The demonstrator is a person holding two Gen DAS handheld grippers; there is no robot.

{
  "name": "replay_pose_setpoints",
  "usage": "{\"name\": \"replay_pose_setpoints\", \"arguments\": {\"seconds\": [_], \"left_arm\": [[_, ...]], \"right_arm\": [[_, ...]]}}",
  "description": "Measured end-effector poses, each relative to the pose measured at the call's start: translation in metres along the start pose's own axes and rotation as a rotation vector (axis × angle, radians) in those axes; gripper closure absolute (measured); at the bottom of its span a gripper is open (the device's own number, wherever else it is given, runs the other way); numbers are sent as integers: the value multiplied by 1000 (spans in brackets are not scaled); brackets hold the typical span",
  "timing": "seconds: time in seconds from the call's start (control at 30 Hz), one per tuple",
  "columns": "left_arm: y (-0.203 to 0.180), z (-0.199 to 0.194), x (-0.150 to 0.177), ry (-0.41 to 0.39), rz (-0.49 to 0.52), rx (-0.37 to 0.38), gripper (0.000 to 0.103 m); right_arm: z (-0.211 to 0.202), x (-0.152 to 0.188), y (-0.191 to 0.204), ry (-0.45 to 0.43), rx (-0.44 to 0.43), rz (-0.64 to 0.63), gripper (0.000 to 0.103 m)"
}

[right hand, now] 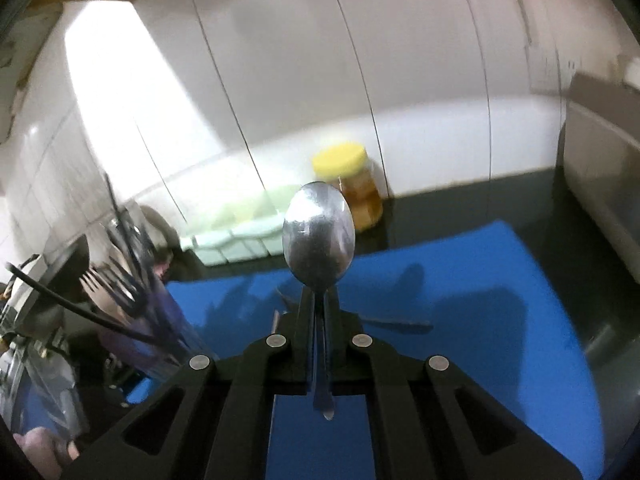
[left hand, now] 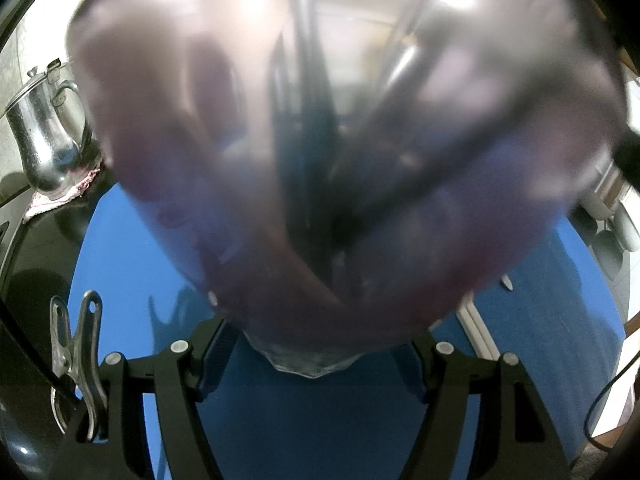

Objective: Organize utensils
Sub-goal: 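Lift the steel spoon upright with the right tool, then lower the steel spoon into the glass cup and open the right tool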

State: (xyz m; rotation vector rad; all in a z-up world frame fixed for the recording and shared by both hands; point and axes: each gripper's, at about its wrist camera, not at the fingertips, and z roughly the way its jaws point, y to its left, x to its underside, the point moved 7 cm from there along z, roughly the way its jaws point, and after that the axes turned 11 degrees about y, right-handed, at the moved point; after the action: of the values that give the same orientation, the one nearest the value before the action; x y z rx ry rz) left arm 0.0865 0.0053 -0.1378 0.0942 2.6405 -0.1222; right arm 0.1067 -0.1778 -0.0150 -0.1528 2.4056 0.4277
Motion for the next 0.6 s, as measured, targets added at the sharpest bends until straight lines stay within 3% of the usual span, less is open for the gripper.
{"name": "replay_pose_setpoints", "arguments": {"seconds": [0.2, 0.6], "left_arm": [[0, 0, 0, 0, -2, 0, 29], [1, 0, 0, 0, -1, 0, 29]], "right_arm": [[-25, -25, 21, -81, -15, -45, 98], [-64, -58, 65, -159, -72, -160, 98]]}}
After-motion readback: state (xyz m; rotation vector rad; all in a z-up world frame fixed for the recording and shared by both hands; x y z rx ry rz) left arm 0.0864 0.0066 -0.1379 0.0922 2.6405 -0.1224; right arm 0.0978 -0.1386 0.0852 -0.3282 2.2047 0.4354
